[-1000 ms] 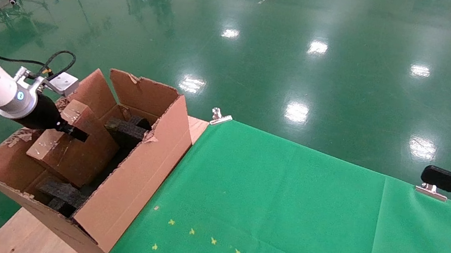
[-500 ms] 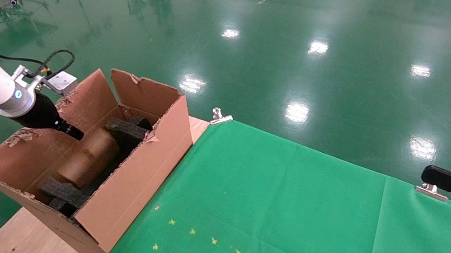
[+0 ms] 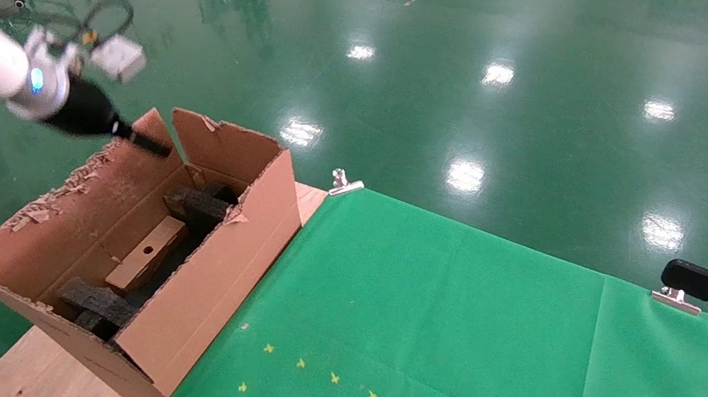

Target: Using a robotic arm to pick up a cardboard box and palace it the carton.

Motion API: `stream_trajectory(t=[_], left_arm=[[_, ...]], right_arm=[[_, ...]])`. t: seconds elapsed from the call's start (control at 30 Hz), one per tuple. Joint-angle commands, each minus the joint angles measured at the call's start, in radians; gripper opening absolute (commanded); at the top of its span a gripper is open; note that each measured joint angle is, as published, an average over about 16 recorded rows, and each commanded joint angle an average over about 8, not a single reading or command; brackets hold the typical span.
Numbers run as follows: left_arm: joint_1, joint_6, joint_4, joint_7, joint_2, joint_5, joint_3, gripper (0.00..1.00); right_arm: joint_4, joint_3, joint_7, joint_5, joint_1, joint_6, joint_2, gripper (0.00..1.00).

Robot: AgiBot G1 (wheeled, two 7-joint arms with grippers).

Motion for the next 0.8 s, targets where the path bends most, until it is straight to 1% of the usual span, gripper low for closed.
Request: stream_trajectory(t=[0.03, 0.2, 0.37, 0.63, 0.8], left_arm=[[-0.038, 0.019, -0.035, 0.0, -0.008, -0.008, -0.006, 1.0], [-0.105, 0.074, -0.133, -0.012, -0.03, 0.006, 0.001, 1.0], [-0.132, 0.106, -0.179, -0.016, -0.038, 0.019, 0.01, 1.0], [-0.11, 0.096, -0.16, -0.01, -0.036, 0.009, 0.001, 1.0], [-0.057, 0.118, -0.211, 0.023, -0.046, -0.046, -0.047, 1.0]], right_arm=[[0.0, 0.0, 0.0, 0.0, 0.0, 0.0, 0.0, 1.0], [0.0, 0.0, 0.0, 0.0, 0.0, 0.0, 0.0, 1.0], [0.0, 0.0, 0.0, 0.0, 0.0, 0.0, 0.0, 1.0], [0.0, 0.0, 0.0, 0.0, 0.0, 0.0, 0.0, 1.0], [0.0, 0.0, 0.0, 0.0, 0.0, 0.0, 0.0, 1.0]])
